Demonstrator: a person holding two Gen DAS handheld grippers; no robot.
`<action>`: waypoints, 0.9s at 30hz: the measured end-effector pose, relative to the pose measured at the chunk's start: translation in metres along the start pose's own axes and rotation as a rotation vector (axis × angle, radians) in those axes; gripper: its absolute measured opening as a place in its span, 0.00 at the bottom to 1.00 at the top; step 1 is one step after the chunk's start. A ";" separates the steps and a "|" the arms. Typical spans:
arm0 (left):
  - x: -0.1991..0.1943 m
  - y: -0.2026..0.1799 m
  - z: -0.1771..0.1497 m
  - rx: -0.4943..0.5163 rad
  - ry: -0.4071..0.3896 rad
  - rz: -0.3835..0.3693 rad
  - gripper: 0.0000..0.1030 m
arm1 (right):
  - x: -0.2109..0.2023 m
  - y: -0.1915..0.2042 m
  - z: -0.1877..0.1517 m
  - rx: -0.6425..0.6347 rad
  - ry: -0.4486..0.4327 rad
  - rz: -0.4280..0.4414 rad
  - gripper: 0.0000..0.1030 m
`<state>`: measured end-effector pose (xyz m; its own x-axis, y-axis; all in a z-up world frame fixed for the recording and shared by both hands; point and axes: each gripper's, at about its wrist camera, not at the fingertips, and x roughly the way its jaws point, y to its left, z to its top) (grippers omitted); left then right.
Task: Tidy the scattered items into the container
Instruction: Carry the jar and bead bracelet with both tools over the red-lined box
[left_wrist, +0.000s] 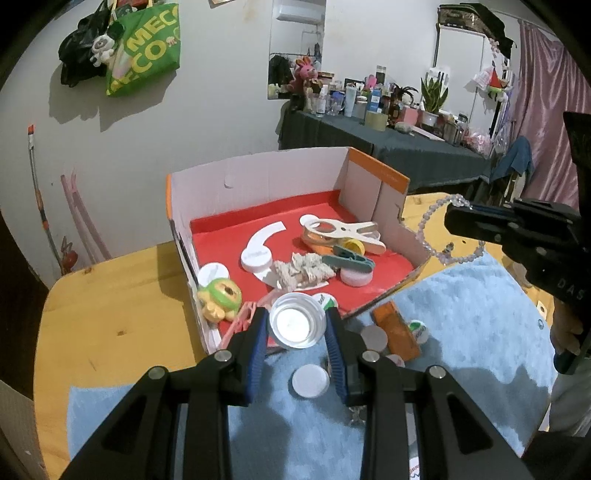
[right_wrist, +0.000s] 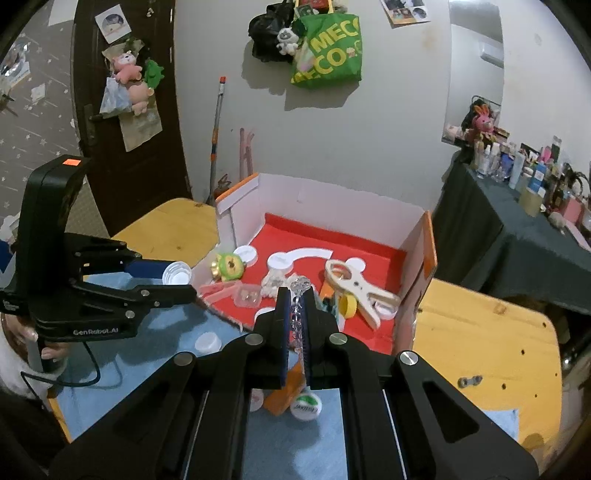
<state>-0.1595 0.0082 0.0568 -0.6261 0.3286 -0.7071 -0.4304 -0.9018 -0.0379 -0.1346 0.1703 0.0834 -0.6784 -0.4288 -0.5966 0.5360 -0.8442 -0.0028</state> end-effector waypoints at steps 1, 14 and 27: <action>0.001 0.001 0.002 -0.002 -0.002 0.001 0.32 | 0.001 0.000 0.001 -0.001 -0.002 -0.002 0.05; 0.025 0.008 0.024 -0.001 0.009 0.016 0.32 | 0.036 -0.013 0.020 -0.005 0.043 -0.009 0.05; 0.071 0.014 0.038 -0.006 0.058 0.034 0.32 | 0.092 -0.037 0.021 0.032 0.135 -0.015 0.05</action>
<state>-0.2347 0.0295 0.0326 -0.6014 0.2805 -0.7481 -0.4050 -0.9142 -0.0173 -0.2272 0.1552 0.0457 -0.6113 -0.3712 -0.6989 0.5090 -0.8607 0.0119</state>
